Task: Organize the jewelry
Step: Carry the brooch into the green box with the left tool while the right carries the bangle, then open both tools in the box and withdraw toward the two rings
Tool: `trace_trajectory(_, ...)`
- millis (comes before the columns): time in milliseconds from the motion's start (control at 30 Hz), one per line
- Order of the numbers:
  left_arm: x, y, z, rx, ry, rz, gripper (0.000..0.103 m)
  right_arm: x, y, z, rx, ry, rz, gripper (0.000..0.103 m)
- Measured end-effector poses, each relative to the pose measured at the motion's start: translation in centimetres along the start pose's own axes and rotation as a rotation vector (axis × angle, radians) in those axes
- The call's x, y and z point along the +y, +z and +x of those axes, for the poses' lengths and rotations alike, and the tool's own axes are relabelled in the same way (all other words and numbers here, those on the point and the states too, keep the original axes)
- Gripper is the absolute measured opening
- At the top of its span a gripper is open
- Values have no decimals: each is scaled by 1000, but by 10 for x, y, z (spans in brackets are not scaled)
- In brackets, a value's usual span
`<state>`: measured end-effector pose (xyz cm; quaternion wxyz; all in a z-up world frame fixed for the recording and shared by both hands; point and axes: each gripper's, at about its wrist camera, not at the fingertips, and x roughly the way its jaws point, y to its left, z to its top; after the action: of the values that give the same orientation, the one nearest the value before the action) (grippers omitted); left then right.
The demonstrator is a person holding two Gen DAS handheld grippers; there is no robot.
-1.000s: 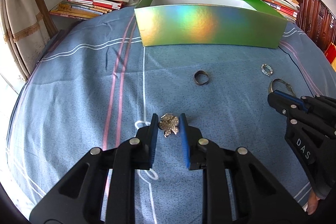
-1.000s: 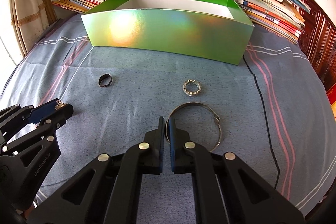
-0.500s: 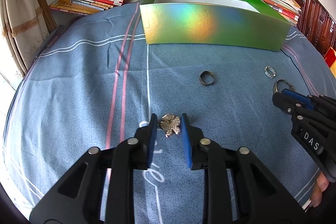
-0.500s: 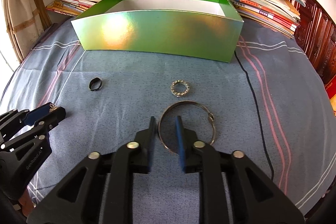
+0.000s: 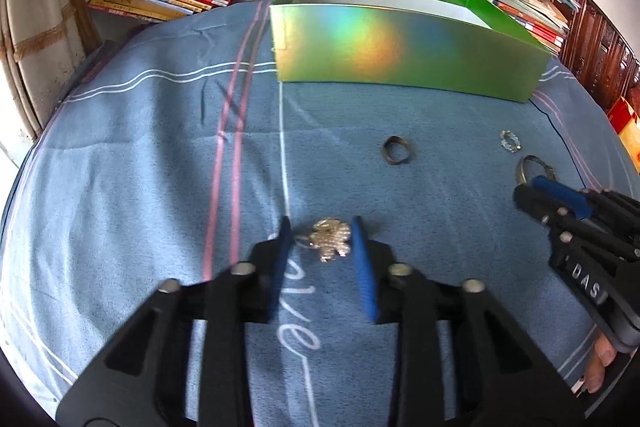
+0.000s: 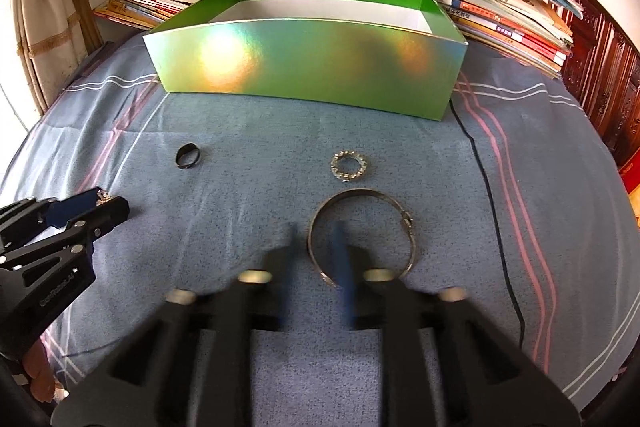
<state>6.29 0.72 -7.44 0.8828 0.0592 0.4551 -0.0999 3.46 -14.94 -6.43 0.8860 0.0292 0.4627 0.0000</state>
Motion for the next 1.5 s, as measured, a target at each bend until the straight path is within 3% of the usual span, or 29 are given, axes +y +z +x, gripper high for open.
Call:
trace_trajectory(200, -5, 2, -1, 3, -6, 7, 21, -1, 2, -6, -12, 14, -2, 4)
trace_trajectory(433, -7, 21, -18, -55, -6, 25, 21, -7, 28, -32, -87, 9, -14, 4)
trace_trajectory(533, -7, 42, -28, -85, -11, 40, 21, -9, 51, -42, -113, 52, -24, 4)
trace_trajectory(767, -10, 100, -45, -200, 43, 79, 21, -14, 112, -53, -230, 14, -38, 4)
trace_trajectory(900, -13, 138, -44, -241, 45, 92, 21, -23, 146, -40, -237, 27, -15, 4)
trace_trajectory(1100, -19, 181, -20, -255, 46, 98, 21, -33, 167, -4, -202, 2, 7, 4)
trace_trajectory(1500, -17, 209, 57, -142, -44, 47, 21, -48, 178, 68, -95, -5, 54, 4)
